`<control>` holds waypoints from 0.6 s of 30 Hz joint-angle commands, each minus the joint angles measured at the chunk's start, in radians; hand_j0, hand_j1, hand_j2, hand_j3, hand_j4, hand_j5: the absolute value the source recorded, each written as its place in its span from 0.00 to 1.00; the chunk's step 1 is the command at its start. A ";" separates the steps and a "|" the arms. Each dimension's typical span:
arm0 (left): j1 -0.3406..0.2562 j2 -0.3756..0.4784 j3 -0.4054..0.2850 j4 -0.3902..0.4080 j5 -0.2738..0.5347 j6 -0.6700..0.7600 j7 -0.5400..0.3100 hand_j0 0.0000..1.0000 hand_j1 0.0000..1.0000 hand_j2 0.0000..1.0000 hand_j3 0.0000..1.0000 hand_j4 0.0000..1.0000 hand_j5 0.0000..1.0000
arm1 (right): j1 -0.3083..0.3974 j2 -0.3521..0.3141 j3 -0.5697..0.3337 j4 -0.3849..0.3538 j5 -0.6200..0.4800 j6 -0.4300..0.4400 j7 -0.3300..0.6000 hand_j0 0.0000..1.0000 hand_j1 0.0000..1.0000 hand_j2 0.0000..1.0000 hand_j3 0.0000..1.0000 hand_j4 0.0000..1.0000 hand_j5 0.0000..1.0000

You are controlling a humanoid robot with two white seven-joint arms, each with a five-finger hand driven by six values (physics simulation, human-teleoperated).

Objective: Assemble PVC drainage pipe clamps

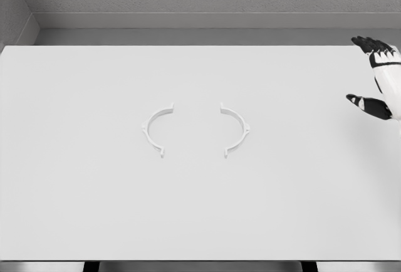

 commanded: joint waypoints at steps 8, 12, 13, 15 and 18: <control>0.133 -0.234 -0.076 -0.529 -0.004 -0.017 -0.001 1.00 1.00 1.00 1.00 1.00 1.00 | -0.014 -0.012 -0.006 -0.080 0.037 -0.142 0.197 1.00 1.00 1.00 1.00 1.00 1.00; 0.137 -0.236 -0.113 -0.529 -0.006 -0.017 -0.001 1.00 1.00 1.00 1.00 1.00 1.00 | -0.012 -0.012 -0.006 -0.080 0.037 -0.142 0.197 1.00 1.00 1.00 1.00 1.00 1.00; 0.150 -0.234 -0.113 -0.530 -0.006 -0.017 -0.001 1.00 1.00 1.00 1.00 1.00 1.00 | -0.012 -0.012 -0.006 -0.080 0.036 -0.142 0.197 1.00 1.00 1.00 1.00 1.00 1.00; 0.170 -0.236 -0.119 -0.529 -0.007 -0.017 -0.001 1.00 1.00 1.00 1.00 1.00 1.00 | -0.012 -0.012 -0.006 -0.080 0.036 -0.142 0.197 1.00 1.00 1.00 1.00 1.00 1.00; 0.170 -0.233 -0.158 -0.527 -0.007 -0.017 -0.001 1.00 1.00 1.00 1.00 1.00 1.00 | -0.011 -0.012 -0.006 -0.080 0.036 -0.142 0.199 1.00 1.00 1.00 1.00 1.00 1.00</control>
